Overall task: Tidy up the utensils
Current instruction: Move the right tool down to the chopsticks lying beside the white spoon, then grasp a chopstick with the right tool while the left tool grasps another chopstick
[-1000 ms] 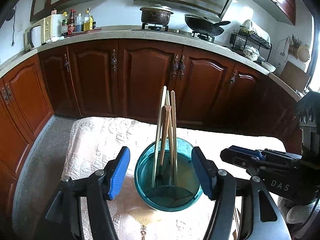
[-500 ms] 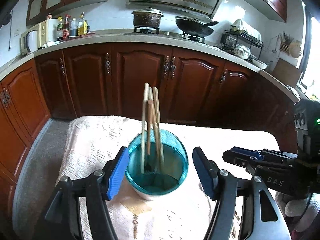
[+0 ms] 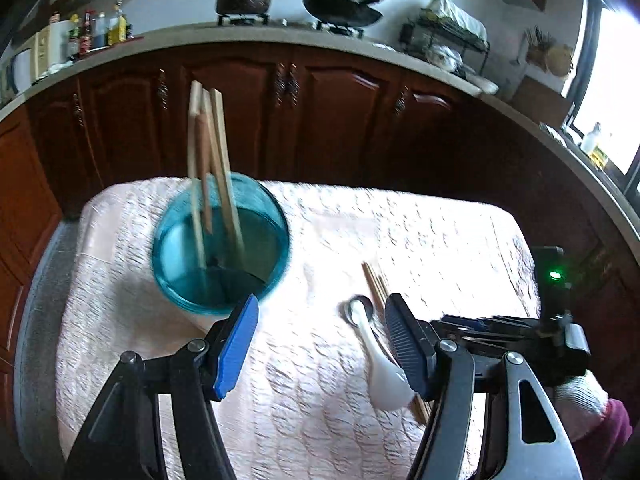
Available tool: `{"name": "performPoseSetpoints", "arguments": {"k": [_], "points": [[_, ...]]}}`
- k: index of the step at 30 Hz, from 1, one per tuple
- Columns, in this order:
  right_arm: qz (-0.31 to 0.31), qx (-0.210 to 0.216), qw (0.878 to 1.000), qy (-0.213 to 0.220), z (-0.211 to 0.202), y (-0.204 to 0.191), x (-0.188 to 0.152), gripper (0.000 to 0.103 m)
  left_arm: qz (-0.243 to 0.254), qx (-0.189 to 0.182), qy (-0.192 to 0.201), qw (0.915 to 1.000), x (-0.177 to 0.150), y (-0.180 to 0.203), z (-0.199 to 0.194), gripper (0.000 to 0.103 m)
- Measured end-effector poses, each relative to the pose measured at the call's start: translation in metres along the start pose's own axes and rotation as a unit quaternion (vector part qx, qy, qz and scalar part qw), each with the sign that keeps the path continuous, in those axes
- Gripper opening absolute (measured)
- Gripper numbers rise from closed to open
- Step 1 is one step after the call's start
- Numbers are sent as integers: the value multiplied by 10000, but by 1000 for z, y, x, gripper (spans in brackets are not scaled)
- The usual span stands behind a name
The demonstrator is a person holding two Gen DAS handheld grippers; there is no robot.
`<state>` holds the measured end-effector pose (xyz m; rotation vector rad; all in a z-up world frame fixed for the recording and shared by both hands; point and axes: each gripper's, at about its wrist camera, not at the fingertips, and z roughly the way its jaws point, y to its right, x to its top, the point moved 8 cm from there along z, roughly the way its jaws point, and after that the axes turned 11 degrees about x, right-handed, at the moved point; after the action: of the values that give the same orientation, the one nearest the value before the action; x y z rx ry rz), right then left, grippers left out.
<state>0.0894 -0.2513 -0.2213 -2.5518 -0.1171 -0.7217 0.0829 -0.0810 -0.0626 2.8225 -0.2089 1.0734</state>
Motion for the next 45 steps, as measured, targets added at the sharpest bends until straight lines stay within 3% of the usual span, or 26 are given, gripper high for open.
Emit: {"name": "performPoseSetpoints", "arguments": {"k": [5, 8, 10, 15, 19, 21, 23, 27, 30, 33, 36, 41, 45], "points": [[160, 200, 9996, -129, 33, 5, 2, 29, 164, -35, -102, 9998, -7, 14, 4, 67], [79, 92, 9995, -291, 50, 7, -1, 28, 190, -10, -160, 9997, -8, 17, 8, 67], [-18, 3, 9996, -275, 52, 9, -3, 20, 192, 10, -187, 9996, -8, 18, 11, 67], [-114, -440, 9987, -226, 21, 38, -11, 12, 220, -18, -256, 9994, -8, 23, 20, 67], [379, -710, 9967, -80, -11, 89, -23, 12, 278, -110, -368, 9989, -10, 37, 32, 67], [630, -605, 9961, 82, -27, 103, -24, 14, 312, -169, -428, 9985, -12, 46, 38, 67], [708, -496, 9960, 228, -37, 102, -20, 15, 353, -179, -451, 9982, -13, 53, 41, 67], [273, -71, 9990, 360, -33, 60, -2, 22, 386, -197, -464, 9980, -15, 60, 43, 67], [77, 154, 9997, 179, 1, 20, 6, 22, 400, -161, -486, 9979, -16, 60, 44, 67], [-94, 116, 9998, -149, 39, 12, 6, 22, 403, -130, -503, 9978, -16, 58, 44, 67], [-54, 150, 9996, -224, 55, 19, 2, 19, 382, -99, -468, 9981, -13, 55, 45, 67], [154, -504, 9986, -86, 24, 66, -2, 12, 333, -93, -442, 9984, -11, 58, 56, 67], [435, -264, 9985, 208, -5, 84, -7, 14, 282, -158, -573, 9978, -10, 68, 70, 67]]}}
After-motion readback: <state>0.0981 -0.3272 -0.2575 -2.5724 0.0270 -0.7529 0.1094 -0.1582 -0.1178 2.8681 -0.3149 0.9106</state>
